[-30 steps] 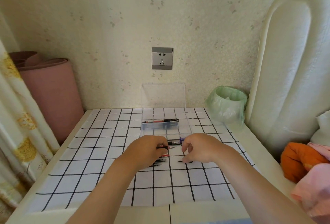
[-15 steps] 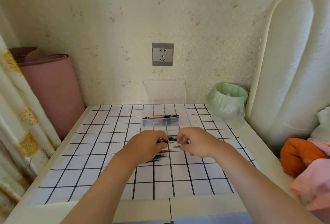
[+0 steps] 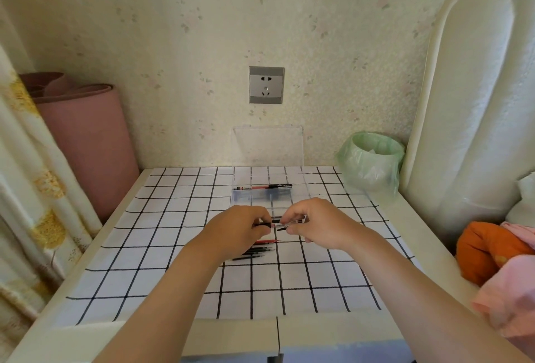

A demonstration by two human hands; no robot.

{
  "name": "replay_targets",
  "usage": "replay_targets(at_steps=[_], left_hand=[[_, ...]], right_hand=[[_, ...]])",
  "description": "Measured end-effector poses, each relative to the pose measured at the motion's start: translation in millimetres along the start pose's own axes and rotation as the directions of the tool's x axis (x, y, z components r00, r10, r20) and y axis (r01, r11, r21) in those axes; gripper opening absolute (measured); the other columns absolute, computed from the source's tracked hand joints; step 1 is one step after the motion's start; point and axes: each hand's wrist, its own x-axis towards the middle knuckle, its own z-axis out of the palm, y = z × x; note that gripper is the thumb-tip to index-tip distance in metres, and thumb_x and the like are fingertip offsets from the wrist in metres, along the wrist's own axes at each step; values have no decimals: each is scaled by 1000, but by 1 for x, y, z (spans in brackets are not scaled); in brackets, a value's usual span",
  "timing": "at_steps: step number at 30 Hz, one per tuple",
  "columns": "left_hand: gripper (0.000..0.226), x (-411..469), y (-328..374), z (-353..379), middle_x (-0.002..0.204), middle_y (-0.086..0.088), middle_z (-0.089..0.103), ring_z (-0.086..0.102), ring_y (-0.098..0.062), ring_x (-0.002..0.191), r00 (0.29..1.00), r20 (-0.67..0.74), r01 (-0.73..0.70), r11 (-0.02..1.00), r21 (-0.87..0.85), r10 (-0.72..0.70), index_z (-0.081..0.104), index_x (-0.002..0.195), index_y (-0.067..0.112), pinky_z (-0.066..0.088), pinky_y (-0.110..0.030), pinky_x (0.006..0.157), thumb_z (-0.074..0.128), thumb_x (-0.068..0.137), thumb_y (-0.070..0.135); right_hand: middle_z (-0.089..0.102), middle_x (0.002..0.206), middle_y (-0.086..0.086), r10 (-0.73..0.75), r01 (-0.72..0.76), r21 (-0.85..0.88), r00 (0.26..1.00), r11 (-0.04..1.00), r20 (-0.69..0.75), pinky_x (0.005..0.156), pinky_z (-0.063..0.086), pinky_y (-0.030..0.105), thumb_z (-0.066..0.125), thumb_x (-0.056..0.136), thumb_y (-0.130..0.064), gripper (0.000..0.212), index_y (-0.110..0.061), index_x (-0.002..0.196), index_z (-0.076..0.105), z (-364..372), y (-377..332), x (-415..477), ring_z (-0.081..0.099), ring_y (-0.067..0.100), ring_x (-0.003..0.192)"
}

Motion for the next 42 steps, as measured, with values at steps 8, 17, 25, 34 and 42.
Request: replay_targets(at_steps=[8,17,25,34,42], left_hand=[[15,1,2,2,81,12,60,56,-4,70,1000,22,-13,997,-73,15,67,106,30,43,-21,62,58,96,35],[20,4,5,8,83,3,63,59,-14,70,999,41,6,999,-53,-3,69,103,24,46,-29,64,50,99,30],[25,4,6,7,93,-5,69,63,-22,85,993,89,-81,997,3,80,73,113,20,51,-38,78,54,99,24],[20,11,14,23,92,-4,70,65,-22,83,985,144,-106,993,47,98,74,106,19,54,-35,77,59,94,23],[49,22,-6,17,127,3,50,44,-17,118,901,-392,-153,981,117,187,51,136,22,43,-29,97,66,89,28]], right_hand=[[70,90,-8,-40,39,87,999,995,14,65,56,26,75,86,-22,22,-29,106,73,2,-6,-1,61,4,54],[72,81,-5,-24,25,-63,1000,998,14,71,51,32,69,88,-35,11,-31,95,76,5,-4,-2,64,14,75],[58,65,-3,-7,5,26,998,1000,64,60,36,27,63,93,-30,16,-23,96,78,15,-1,-5,46,9,60],[67,85,0,41,-11,-206,989,978,143,64,44,29,64,91,-26,13,-26,96,77,14,-1,-7,55,11,66],[66,97,-14,106,-193,-266,945,945,-309,70,47,28,60,94,-28,15,-36,104,68,-17,8,10,59,10,82]])
